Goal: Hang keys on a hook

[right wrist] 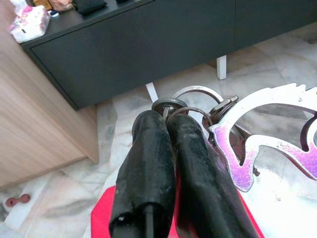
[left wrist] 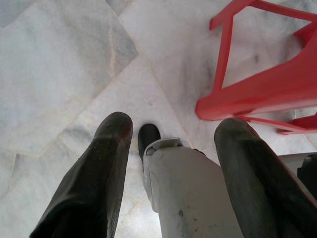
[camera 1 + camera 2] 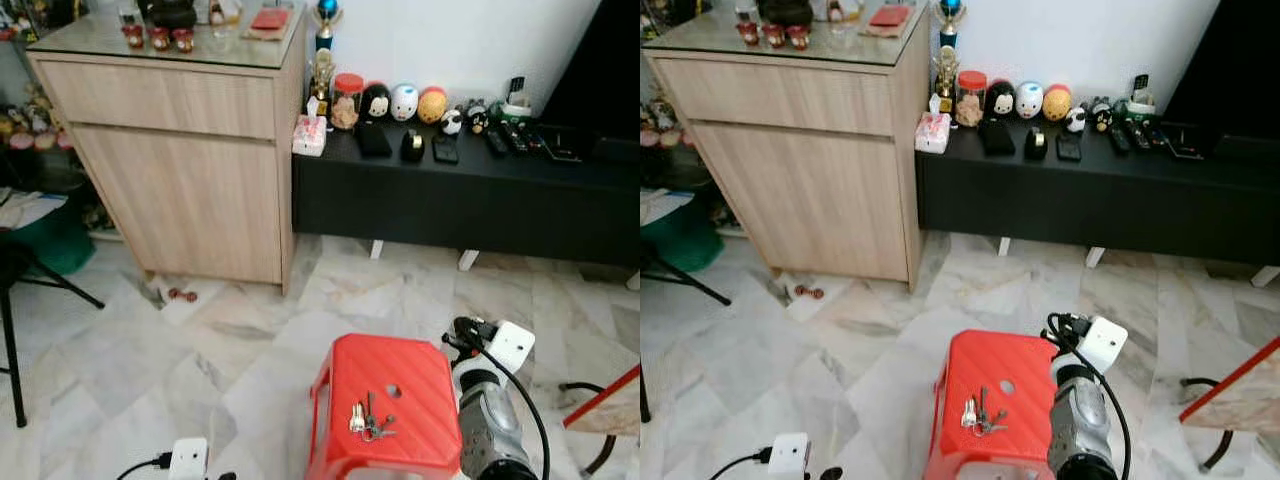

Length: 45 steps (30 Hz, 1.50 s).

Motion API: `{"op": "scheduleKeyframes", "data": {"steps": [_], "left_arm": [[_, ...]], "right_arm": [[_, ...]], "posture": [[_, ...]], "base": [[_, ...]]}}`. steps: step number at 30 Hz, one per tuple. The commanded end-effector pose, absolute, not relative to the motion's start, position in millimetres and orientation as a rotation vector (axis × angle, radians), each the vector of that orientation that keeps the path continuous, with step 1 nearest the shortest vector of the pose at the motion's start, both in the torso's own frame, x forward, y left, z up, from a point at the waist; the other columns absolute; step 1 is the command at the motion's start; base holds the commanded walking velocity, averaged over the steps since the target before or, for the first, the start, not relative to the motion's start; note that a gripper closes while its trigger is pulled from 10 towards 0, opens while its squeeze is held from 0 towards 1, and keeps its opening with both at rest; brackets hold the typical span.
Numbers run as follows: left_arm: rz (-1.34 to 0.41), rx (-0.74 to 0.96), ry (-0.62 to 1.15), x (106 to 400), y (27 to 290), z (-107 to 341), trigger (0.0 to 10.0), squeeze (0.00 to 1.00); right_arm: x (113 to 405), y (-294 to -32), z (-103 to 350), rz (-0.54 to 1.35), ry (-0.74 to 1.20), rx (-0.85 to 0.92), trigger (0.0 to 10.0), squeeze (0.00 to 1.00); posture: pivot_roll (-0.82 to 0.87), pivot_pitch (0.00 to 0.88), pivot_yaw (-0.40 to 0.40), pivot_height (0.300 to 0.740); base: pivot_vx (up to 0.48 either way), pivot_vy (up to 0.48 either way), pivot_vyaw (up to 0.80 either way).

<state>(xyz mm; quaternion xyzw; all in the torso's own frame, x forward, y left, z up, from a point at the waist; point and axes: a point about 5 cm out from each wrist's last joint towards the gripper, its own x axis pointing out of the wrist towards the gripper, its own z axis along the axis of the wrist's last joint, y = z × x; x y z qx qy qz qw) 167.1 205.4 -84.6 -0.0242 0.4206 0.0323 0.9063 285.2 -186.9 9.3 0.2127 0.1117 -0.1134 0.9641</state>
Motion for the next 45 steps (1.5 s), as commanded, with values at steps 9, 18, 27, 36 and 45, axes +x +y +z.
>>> {"op": "scheduleKeyframes", "data": {"steps": [9, 18, 27, 36, 45], "left_arm": [[0.069, -0.059, 0.879, 165.1, 203.6, -86.1, 10.0, 0.00], [0.057, -0.043, 0.878, 165.9, 202.9, -85.8, 10.0, 0.00], [0.057, -0.038, 0.876, 165.8, 203.9, -85.6, 10.0, 0.00], [0.045, -0.037, 0.874, 166.7, 201.2, -85.6, 10.0, 0.00], [0.045, -0.037, 0.869, 167.8, 200.6, -85.1, 10.0, 0.00]], "right_arm": [[286.3, -190.2, 9.9, -0.237, 0.229, 0.424, 10.0, 0.00], [286.5, -191.6, 10.3, -0.239, 0.229, 0.420, 10.0, 0.00], [287.0, -193.4, 10.6, -0.247, 0.229, 0.411, 10.0, 0.00], [290.6, -193.4, 14.8, -0.237, 0.217, 0.379, 10.0, 0.00], [292.9, -193.2, 17.1, -0.230, 0.212, 0.356, 10.0, 0.00]], "posture": [[0.03, 0.000, -0.079, 0.740], [0.03, 0.000, -0.082, 0.740], [0.03, 0.000, -0.079, 0.740], [0.03, 0.004, -0.077, 0.740], [0.02, 0.008, -0.077, 0.740]], "base": [[0.000, 0.000, 0.00], [0.000, 0.000, 0.00], [0.000, -0.305, 0.00], [0.000, -0.370, 0.00], [0.000, -0.371, 0.00]]}}
